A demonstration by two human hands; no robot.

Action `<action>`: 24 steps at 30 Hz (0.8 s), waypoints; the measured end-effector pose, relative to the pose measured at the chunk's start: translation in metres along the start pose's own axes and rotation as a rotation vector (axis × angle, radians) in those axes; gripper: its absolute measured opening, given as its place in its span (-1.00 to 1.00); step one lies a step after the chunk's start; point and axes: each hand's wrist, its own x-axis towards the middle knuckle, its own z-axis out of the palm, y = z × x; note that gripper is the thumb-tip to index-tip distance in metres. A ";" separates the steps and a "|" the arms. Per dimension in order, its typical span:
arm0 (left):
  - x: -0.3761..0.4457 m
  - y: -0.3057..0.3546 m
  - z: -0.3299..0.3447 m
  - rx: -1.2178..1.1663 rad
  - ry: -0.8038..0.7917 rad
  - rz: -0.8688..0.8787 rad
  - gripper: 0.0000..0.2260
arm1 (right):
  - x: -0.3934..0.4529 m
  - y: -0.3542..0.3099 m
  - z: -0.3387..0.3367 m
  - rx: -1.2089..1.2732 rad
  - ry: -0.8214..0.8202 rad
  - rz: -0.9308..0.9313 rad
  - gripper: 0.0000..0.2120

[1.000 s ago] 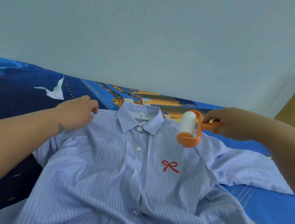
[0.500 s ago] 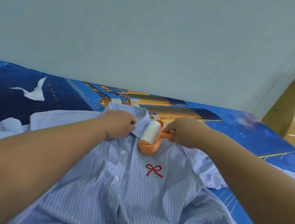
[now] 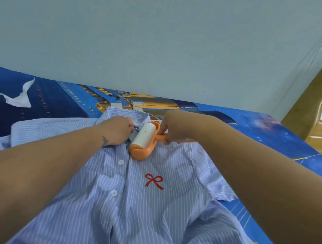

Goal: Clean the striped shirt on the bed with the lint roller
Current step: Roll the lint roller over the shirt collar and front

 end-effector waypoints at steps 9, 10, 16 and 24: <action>0.002 -0.008 0.010 -0.045 0.077 0.004 -0.82 | -0.043 0.056 0.020 0.078 -0.079 0.090 -0.82; 0.001 -0.008 0.011 -0.050 0.079 0.010 -0.82 | -0.047 0.063 0.022 0.080 -0.091 0.110 -0.82; -0.010 -0.012 -0.001 -0.142 0.085 0.092 -0.81 | -0.080 0.094 0.020 0.256 -0.075 0.171 -0.90; -0.026 -0.076 -0.044 -0.196 0.281 -0.066 -0.82 | -0.069 0.107 0.017 0.593 0.160 0.359 -0.87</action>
